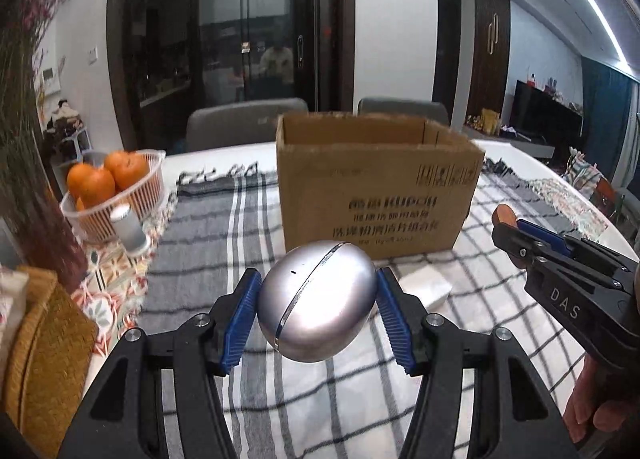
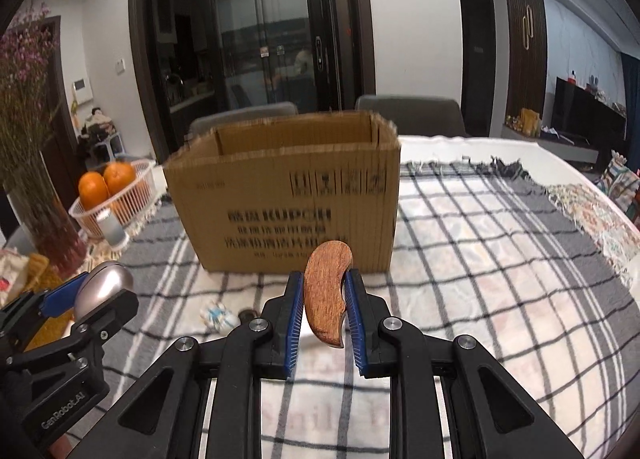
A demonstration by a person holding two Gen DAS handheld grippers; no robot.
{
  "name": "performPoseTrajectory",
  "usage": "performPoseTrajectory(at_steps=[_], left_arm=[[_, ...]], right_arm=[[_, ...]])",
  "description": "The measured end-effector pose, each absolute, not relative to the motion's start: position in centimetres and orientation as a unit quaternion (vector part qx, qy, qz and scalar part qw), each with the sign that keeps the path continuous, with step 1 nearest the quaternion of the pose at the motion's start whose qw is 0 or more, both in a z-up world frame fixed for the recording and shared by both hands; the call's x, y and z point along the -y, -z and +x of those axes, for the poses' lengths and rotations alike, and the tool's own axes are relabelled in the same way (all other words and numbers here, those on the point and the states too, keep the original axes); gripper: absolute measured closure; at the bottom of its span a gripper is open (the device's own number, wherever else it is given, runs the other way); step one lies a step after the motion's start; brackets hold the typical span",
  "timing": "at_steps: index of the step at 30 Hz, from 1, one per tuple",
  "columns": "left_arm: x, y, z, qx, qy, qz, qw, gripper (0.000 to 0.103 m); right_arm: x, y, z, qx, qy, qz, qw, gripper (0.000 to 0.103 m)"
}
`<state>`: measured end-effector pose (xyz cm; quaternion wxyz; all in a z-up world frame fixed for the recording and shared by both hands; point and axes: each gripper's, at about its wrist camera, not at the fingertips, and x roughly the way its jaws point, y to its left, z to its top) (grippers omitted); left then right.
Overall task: Organize rigid objects
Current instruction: 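Carry the egg with the left tool while the right tool carries the wooden piece into the box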
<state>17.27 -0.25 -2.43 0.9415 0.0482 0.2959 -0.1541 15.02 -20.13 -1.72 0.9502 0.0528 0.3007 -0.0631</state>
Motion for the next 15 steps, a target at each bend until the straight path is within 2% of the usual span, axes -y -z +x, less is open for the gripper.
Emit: performPoseTrajectory(at_steps=[15], left_arm=[[2.4,-3.7,21.0,-0.242,0.168,0.046,0.954,0.045]], right_arm=[[21.9,-4.6,16.7,-0.226,0.061,0.073,0.969,0.081]])
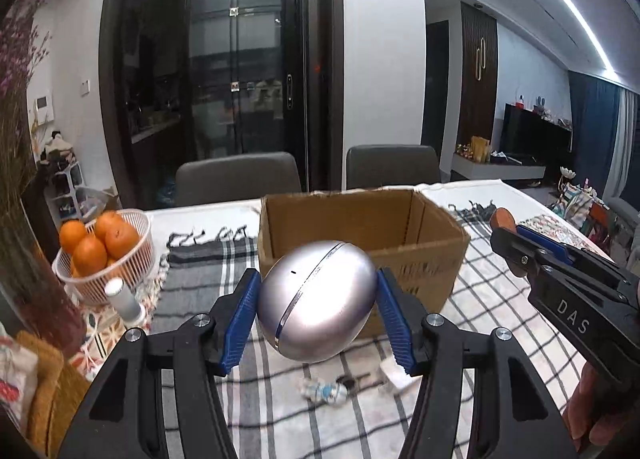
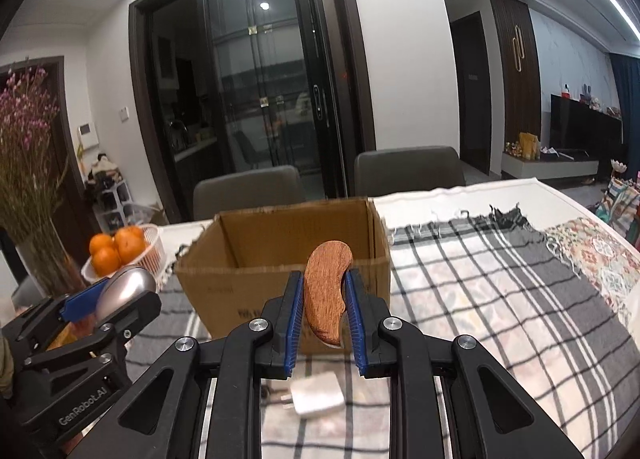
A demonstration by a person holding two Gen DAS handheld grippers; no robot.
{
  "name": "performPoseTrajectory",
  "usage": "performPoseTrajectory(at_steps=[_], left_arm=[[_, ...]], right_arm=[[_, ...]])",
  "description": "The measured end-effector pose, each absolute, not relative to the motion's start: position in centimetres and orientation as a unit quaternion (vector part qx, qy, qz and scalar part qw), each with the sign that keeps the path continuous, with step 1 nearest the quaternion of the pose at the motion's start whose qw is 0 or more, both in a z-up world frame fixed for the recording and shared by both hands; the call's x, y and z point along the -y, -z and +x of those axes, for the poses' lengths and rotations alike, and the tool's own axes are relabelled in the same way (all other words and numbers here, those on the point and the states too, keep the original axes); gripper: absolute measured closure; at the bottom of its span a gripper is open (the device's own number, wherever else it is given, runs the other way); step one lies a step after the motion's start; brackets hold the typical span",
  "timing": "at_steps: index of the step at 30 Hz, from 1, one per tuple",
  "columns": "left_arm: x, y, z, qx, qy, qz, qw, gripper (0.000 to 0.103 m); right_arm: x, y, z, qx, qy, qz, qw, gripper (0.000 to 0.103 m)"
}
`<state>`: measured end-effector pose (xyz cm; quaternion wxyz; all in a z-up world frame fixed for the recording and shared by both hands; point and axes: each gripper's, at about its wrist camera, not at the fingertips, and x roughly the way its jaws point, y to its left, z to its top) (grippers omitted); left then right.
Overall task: Organize rigid objects
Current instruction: 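Carry the egg with the left tool while the right tool carries the wooden piece into the box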
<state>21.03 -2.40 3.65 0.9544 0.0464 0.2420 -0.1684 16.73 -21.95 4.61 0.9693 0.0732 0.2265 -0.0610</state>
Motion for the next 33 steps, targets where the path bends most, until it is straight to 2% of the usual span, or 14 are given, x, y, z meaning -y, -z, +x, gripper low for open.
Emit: performPoseTrajectory(at_steps=[7,19,33], left_arm=[[3.2,-5.7,23.4,-0.237,0.170,0.042,0.956,0.045],[5.2,-6.8,28.7,-0.263,0.175,0.042,0.948,0.045],[7.2,-3.4,34.6,-0.349,0.175,0.051,0.919,0.045]], right_arm=[[22.3,-6.4,19.0,-0.222,0.040,0.078,0.971,0.081],[24.5,-7.1,25.4,-0.267,0.013,0.098,0.959,0.081],[26.4,-3.8,32.0,-0.371,0.002,0.102,0.923,0.081]])
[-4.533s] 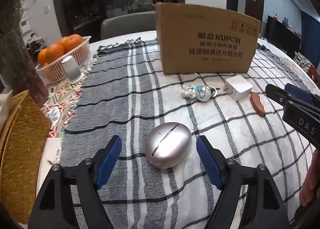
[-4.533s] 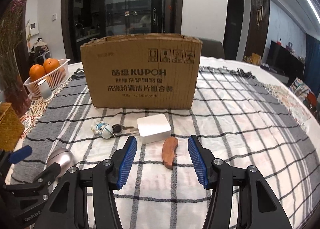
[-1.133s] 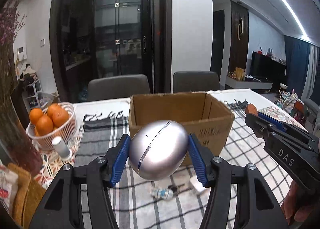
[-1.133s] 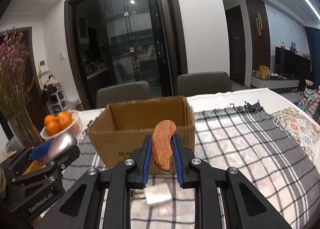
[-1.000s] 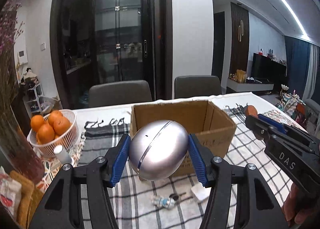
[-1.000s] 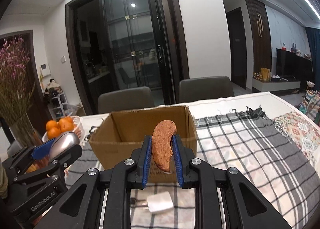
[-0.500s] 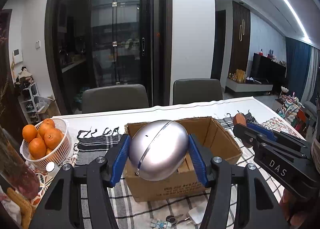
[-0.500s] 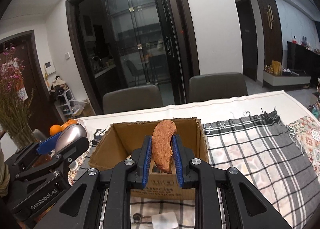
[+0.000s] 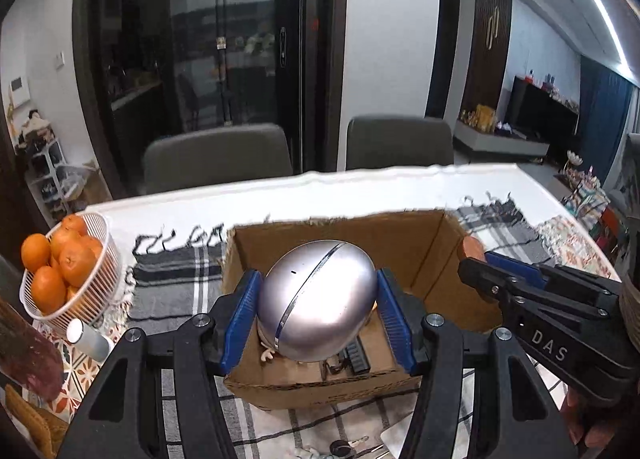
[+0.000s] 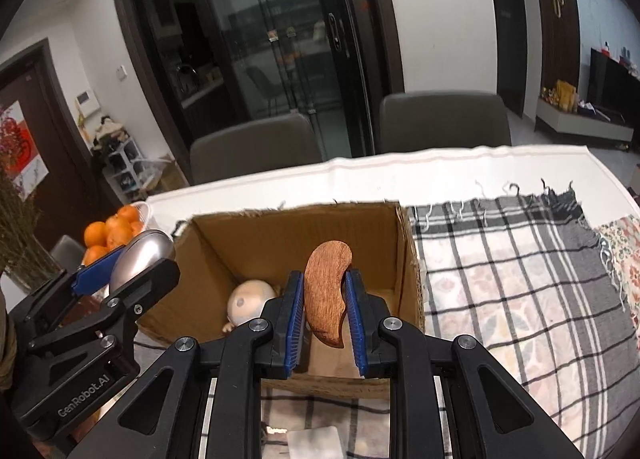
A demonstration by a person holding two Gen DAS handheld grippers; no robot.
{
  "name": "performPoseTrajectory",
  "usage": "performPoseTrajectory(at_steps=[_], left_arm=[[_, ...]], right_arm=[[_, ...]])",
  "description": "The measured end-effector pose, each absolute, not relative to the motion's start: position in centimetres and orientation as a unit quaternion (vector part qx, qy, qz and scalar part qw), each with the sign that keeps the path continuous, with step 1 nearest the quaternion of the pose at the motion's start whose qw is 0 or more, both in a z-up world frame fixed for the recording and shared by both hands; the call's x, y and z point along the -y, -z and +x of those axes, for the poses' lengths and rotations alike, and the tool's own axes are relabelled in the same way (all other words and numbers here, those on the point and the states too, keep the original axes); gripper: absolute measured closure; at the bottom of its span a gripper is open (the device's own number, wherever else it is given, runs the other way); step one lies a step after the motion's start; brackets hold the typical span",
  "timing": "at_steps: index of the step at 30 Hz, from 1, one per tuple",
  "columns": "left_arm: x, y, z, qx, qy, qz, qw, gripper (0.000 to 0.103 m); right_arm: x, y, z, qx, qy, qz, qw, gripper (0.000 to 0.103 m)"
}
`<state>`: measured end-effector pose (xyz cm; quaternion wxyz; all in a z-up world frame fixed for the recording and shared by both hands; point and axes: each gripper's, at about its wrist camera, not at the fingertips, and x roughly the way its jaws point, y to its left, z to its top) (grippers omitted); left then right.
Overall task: Organize rigid objects
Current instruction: 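Carry the egg with the left tool while the right tool carries the wooden piece into the box, then open the left tool inside the box while the right tool releases the wooden piece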
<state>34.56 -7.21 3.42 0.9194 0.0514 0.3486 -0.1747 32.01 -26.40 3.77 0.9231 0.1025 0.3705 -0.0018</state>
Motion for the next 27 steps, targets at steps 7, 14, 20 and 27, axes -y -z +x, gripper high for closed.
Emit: performPoseTrajectory(at_steps=[7,14,20,27], left_arm=[[7.9,-1.2,36.1,-0.392,0.168,0.070,0.902,0.045],[8.2,-0.7,36.2,-0.399,0.153,0.078,0.901,0.036],[7.7,-2.2,34.5,-0.361,0.122,0.095,0.919,0.027],[6.0,-3.7,31.3,-0.330,0.101,0.077,0.935,0.024]], right_arm=[[26.5,-1.4,33.7,-0.412,-0.001,0.093,0.906,0.081],[27.1,0.1,34.3,-0.430,-0.001,0.107,0.896,0.071],[27.5,-0.7,33.1,-0.410,0.011,0.110,0.906,0.066],[26.1,-4.3,29.3,-0.336,0.038,0.067,0.939,0.046]])
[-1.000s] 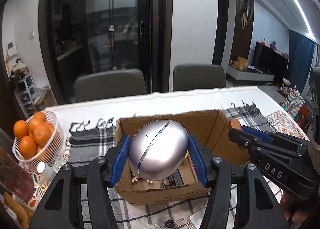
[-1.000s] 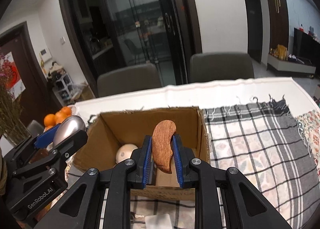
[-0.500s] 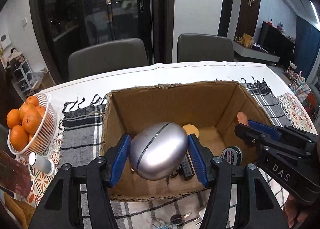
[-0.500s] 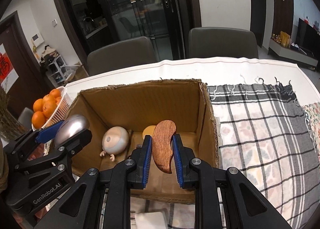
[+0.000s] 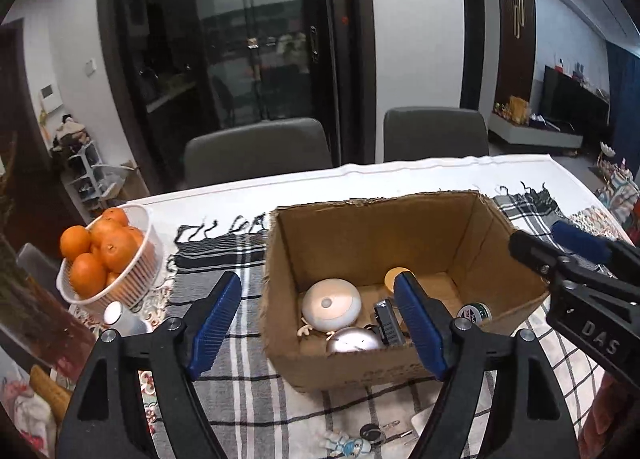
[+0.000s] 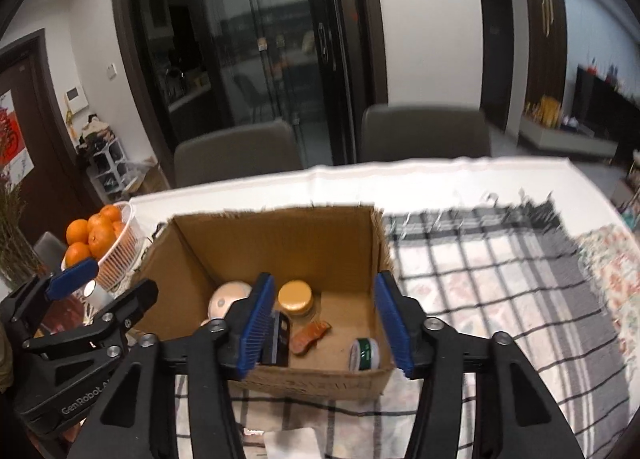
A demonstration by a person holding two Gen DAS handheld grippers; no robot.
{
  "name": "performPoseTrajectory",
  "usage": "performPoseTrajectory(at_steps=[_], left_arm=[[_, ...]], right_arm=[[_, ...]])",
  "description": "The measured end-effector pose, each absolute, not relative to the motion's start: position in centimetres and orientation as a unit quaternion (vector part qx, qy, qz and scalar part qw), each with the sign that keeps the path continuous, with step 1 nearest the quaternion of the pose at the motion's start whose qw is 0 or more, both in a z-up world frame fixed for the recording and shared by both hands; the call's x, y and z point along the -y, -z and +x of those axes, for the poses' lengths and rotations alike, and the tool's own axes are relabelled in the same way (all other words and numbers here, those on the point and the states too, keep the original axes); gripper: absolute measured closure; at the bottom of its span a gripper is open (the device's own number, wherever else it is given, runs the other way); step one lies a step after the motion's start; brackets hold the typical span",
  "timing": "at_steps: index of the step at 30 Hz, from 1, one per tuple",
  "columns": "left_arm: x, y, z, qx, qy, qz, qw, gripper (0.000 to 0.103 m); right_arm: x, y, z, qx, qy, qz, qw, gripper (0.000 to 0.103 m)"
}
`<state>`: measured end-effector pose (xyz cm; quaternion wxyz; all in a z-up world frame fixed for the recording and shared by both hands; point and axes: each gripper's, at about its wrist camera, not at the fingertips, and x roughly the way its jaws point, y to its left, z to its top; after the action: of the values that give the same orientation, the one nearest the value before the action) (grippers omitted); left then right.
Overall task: Organize rigid objects
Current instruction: 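Open the left tool inside the box while the right tool releases the wooden piece, then withdraw both tools from the box toward the keychain and white case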
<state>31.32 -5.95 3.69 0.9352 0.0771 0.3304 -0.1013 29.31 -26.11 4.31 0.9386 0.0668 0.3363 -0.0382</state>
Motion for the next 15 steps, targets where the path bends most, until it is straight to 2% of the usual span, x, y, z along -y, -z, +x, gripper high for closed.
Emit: performPoseTrajectory(at_steps=[7,15], left_arm=[[4.6,-4.1,28.0,-0.308,0.092,0.077,0.944,0.022],[2.8,-3.5,24.4,-0.297,0.075,0.086,0.948,0.020]], right_arm=[[24.0,-6.3,26.0,-0.299,0.045,0.031,0.953,0.041],[22.6,-4.6,23.4,-0.317,0.017,0.045,0.947,0.040]])
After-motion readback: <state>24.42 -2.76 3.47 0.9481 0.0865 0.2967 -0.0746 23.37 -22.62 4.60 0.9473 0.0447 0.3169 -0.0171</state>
